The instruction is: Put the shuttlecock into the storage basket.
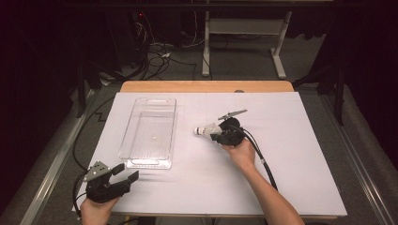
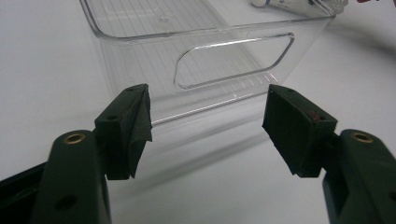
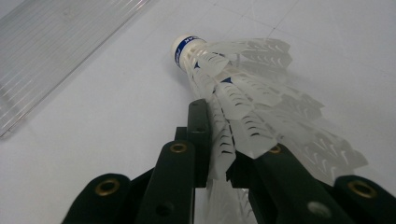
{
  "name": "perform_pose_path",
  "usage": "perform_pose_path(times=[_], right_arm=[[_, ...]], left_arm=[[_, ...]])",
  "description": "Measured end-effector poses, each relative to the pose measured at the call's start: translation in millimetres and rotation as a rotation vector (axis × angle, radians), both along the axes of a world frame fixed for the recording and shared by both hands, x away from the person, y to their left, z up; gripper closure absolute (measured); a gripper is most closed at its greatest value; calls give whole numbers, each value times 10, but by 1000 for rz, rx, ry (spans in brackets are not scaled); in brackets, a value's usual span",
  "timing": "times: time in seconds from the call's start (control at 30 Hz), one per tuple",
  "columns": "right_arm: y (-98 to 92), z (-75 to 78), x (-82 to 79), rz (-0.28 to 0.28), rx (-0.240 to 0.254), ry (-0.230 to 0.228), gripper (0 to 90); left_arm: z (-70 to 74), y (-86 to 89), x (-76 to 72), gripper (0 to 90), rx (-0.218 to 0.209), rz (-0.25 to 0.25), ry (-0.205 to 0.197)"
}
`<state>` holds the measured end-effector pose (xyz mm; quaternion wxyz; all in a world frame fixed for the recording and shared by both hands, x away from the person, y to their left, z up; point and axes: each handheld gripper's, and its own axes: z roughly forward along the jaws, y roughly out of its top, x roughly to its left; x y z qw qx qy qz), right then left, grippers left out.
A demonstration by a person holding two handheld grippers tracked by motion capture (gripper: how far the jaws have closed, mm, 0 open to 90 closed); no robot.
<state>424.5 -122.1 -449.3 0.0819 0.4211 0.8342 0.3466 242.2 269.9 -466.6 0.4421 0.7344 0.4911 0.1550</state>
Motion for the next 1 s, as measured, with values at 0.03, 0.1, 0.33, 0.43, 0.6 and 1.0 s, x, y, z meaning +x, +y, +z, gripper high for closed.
perform_pose_path(times=[0.03, 0.1, 0.33, 0.43, 0.6, 1.0], right_arm=[[0, 0, -1, -2, -1, 0, 841], [-2, -4, 1, -4, -3, 0, 850], [-3, 0, -5, -8, -22, -8, 883], [-3, -1, -7, -11, -29, -12, 886], [-4, 11, -19, -16, -38, -20, 893], [-26, 46, -35, -12, -39, -21, 895]], left_arm=[[0, 0, 0, 331, 0, 0, 0], [1, 0, 0, 331, 1, -1, 1], [1, -1, 0, 331, 2, -2, 2], [0, -1, 0, 331, 1, -2, 2], [0, -2, 0, 331, 2, -2, 1], [-1, -2, 4, 331, 4, -2, 2]])
